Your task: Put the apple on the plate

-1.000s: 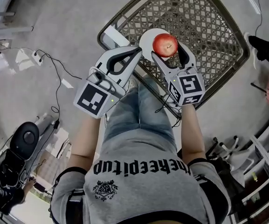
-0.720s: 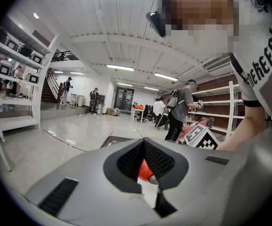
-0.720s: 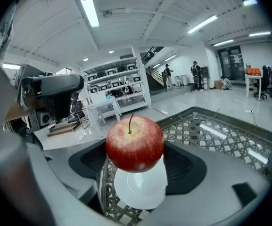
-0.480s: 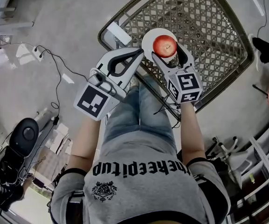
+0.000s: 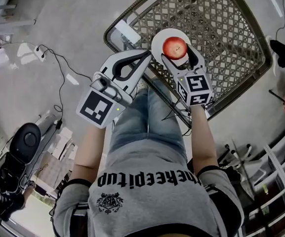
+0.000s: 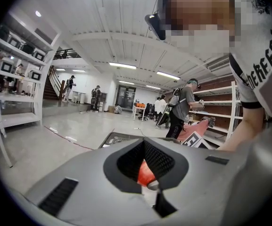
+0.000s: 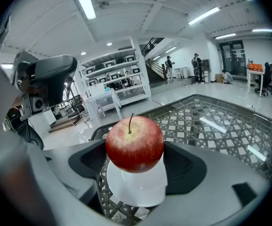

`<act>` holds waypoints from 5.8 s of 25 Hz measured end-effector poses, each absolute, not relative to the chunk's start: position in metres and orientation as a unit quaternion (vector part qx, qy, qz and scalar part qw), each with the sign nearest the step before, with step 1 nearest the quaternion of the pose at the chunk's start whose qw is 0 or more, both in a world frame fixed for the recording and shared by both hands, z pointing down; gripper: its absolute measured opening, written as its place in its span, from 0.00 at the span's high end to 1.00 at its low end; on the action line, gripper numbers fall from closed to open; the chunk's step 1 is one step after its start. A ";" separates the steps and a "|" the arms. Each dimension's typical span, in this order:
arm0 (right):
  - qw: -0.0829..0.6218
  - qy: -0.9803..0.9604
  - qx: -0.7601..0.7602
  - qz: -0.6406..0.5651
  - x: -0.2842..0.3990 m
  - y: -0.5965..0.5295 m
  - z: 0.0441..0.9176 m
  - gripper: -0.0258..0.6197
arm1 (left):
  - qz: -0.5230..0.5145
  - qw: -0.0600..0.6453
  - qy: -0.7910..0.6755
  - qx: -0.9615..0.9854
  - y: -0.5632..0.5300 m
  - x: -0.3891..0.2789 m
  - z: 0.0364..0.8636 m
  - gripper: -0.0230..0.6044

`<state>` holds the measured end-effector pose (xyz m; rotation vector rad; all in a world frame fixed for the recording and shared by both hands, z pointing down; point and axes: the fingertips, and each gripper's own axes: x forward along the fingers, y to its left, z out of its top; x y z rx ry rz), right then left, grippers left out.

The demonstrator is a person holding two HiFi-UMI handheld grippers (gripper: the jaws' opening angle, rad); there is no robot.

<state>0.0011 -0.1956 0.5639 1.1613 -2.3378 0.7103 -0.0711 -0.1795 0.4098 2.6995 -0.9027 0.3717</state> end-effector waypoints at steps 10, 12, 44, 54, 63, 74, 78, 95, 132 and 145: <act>0.235 -0.839 0.413 0.263 0.002 -0.195 0.587 0.36 | 0.135 0.140 -0.317 0.928 -0.180 -0.073 0.422 0.93; 0.238 -0.839 0.412 0.264 0.002 -0.194 0.591 0.36 | 0.136 0.141 -0.318 0.928 -0.181 -0.073 0.423 0.93; 0.264 -0.837 0.400 0.265 0.005 -0.193 0.611 0.34 | 0.142 0.149 -0.327 0.922 -0.179 -0.073 0.436 0.93; 0.267 -0.830 0.410 0.268 0.005 -0.192 0.610 0.33 | 0.144 0.148 -0.326 0.922 -0.173 -0.074 0.434 0.93; 0.264 -0.825 0.419 0.273 0.009 -0.192 0.607 0.32 | 0.144 0.149 -0.328 0.922 -0.169 -0.077 0.431 0.93; 0.254 -0.825 0.432 0.261 0.010 -0.186 0.585 0.32 | 0.135 0.141 -0.330 0.924 -0.159 -0.081 0.417 0.93; 0.243 -0.824 0.442 0.258 0.013 -0.184 0.569 0.32 | 0.132 0.137 -0.328 0.925 -0.156 -0.080 0.411 0.93; 0.174 -0.833 0.481 0.210 0.015 -0.167 0.475 0.80 | 0.108 0.110 -0.302 0.941 -0.140 -0.070 0.376 0.93; 0.062 -0.850 0.509 0.122 0.006 -0.086 0.324 0.98 | 0.045 0.027 -0.233 0.971 -0.095 -0.048 0.312 0.93; 0.055 -0.860 0.498 0.094 -0.007 -0.060 0.304 0.98 | 0.038 0.019 -0.222 0.974 -0.075 -0.046 0.308 0.93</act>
